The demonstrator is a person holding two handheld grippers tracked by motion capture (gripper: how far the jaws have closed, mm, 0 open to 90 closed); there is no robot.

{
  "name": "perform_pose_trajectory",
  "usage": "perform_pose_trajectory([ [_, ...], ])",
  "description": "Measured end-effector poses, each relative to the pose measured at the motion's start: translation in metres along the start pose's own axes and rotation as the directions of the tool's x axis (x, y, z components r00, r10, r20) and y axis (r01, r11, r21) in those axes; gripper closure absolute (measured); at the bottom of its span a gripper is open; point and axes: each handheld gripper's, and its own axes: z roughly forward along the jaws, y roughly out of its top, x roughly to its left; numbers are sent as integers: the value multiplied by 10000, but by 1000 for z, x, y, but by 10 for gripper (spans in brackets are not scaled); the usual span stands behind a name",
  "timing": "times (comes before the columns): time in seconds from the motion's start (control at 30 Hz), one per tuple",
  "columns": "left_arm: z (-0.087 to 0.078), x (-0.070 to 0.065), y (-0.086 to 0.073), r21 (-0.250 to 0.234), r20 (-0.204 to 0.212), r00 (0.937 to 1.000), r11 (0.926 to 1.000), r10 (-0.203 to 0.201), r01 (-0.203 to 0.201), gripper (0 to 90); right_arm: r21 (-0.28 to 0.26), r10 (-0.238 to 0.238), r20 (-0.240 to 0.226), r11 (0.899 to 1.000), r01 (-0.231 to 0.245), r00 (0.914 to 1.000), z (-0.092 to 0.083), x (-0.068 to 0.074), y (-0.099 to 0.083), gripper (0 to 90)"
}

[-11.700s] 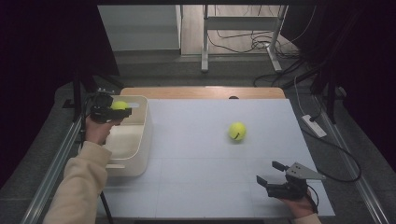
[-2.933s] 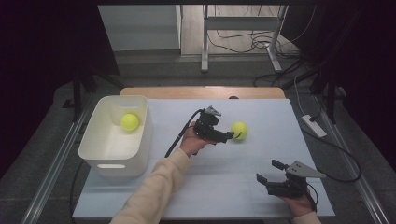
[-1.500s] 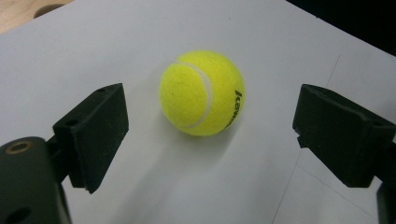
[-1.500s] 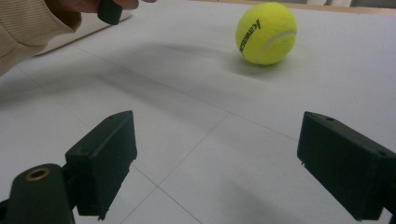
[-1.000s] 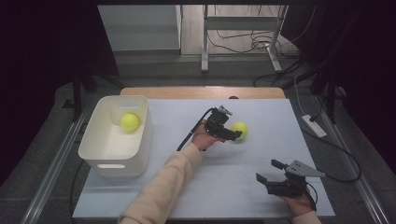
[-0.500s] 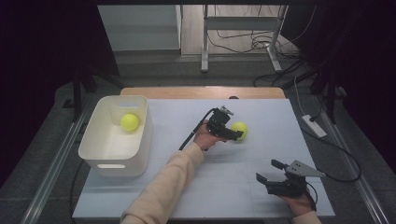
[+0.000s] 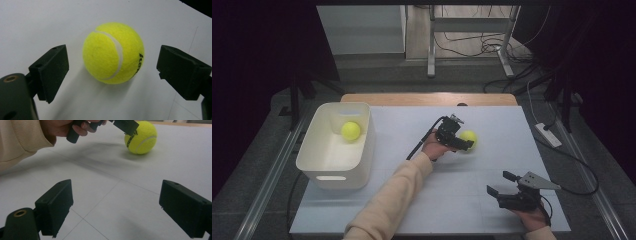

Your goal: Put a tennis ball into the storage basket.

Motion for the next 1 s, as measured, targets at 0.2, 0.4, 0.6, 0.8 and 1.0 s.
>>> perform_pose_trajectory([
  [0.2,4,-1,2,34,34,10000,10000,28,-28,121,-5,9,7,10000,-9,10000,0,0,0,120],
  [0.4,10,-1,2,102,3,10000,9999,9,-9,121,-11,39,6,10000,-39,10000,-1,0,0,120],
  [0.6,14,2,3,118,-31,10000,9999,-85,85,123,-26,38,17,10000,-38,10000,-1,-1,0,120],
  [0.8,21,3,4,190,-46,9999,9997,-147,148,125,-38,76,33,10000,-76,10000,-1,-1,-1,120],
  [1.0,26,4,2,205,65,9995,9993,-318,317,149,-55,91,34,9999,-90,10000,-2,-2,-1,120],
])
